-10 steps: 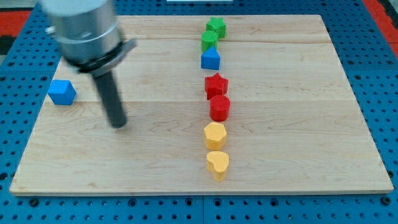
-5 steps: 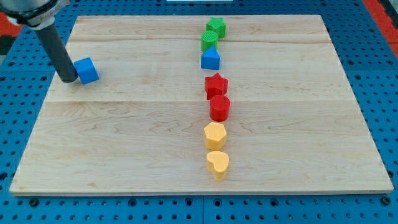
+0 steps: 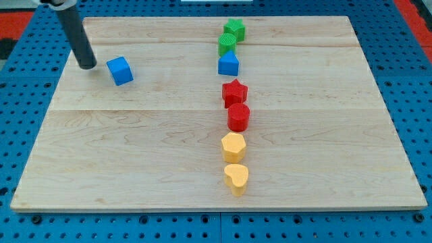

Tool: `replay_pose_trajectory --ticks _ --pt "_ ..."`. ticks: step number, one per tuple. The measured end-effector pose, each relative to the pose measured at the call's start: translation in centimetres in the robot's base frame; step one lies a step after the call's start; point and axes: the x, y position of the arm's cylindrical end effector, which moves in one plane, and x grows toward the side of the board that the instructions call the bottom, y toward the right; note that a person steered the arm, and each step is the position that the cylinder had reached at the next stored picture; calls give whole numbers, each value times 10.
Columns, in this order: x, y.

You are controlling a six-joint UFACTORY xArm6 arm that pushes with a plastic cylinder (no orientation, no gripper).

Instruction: Push the blue cube to the top center

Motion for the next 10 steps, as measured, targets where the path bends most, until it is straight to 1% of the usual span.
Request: replay_pose_trajectory --ticks 1,2,3,4,6,7,8,9,10 --pt "0 0" --pt "13 -25" --pt "47 -35" --pt "51 -3" --pt "16 69" --pt "17 89" --pt "31 97" --pt "19 110" --pt "2 110"
